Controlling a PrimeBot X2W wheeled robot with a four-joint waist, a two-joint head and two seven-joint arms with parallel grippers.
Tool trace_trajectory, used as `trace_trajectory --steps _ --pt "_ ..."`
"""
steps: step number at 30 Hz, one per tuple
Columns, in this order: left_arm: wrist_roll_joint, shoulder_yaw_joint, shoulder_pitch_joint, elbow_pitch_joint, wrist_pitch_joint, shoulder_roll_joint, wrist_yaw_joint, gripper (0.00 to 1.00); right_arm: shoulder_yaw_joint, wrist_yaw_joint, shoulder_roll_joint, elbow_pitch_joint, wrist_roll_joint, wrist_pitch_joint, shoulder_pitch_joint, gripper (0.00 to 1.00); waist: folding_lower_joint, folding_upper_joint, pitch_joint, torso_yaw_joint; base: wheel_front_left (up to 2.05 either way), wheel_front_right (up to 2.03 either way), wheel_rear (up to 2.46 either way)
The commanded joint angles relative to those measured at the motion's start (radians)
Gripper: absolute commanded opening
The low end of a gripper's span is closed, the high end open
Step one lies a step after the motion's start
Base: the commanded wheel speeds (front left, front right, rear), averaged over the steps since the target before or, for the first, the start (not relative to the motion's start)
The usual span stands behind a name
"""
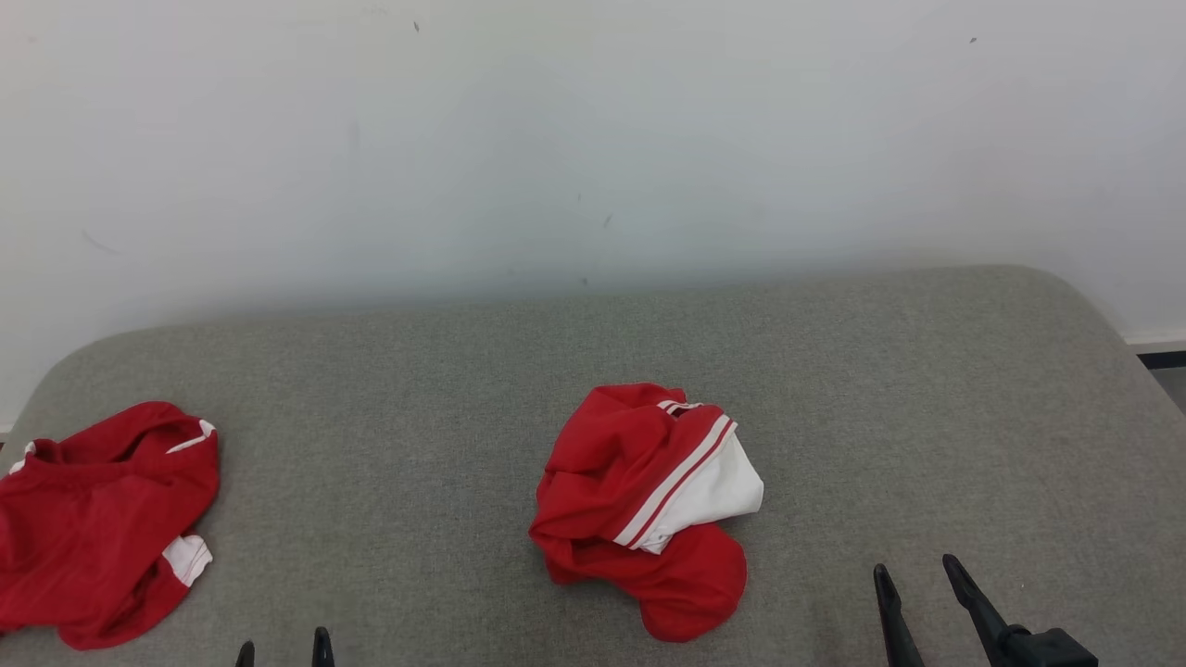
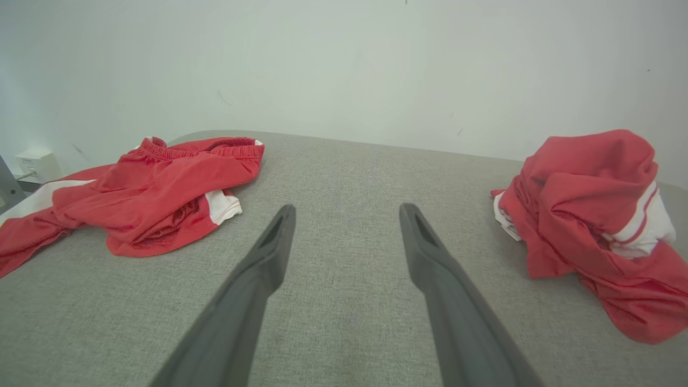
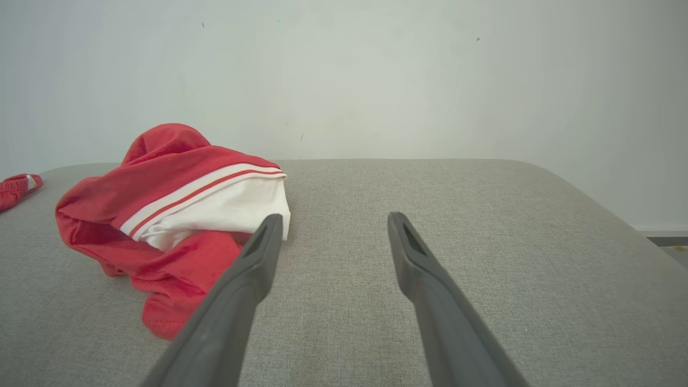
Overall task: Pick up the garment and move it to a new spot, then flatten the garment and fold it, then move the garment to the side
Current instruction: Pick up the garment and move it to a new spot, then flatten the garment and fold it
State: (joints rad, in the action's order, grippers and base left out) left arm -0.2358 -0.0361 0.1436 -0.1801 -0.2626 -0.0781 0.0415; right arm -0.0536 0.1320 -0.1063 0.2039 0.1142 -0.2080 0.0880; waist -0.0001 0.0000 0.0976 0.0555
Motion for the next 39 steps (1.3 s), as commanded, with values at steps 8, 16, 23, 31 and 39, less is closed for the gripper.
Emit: trace_trajectory --steps 8,16,23,31,39 --pt "0.036 0.070 0.060 0.011 -0.003 0.023 -0.055 1.00 0.001 -0.002 0.005 0.024 0.009 -0.016 0.009 1.00 0.0001 0.0000 -0.002 0.001 0.00 0.00 0.00" --pt "0.058 0.088 0.067 0.015 -0.003 0.027 -0.066 1.00 0.005 -0.002 0.008 0.030 0.008 -0.021 0.005 1.00 0.0001 0.0000 -0.006 0.007 0.00 0.00 0.00" --pt "0.064 0.075 0.059 -0.003 -0.003 0.028 -0.069 1.00 0.008 -0.003 0.011 0.033 0.005 -0.023 -0.001 1.00 0.0001 0.0000 -0.010 0.012 0.00 0.00 0.00" --pt "0.069 0.064 0.044 0.001 -0.003 0.028 -0.063 1.00 0.007 -0.003 0.013 0.034 0.002 -0.026 -0.002 1.00 0.0001 0.0000 -0.013 0.015 0.00 0.00 0.00" --pt "0.080 0.059 0.032 0.005 -0.003 0.029 -0.067 1.00 0.004 -0.003 0.015 0.035 0.002 -0.025 -0.007 1.00 0.0001 0.0000 -0.014 0.022 0.00 0.00 0.00"
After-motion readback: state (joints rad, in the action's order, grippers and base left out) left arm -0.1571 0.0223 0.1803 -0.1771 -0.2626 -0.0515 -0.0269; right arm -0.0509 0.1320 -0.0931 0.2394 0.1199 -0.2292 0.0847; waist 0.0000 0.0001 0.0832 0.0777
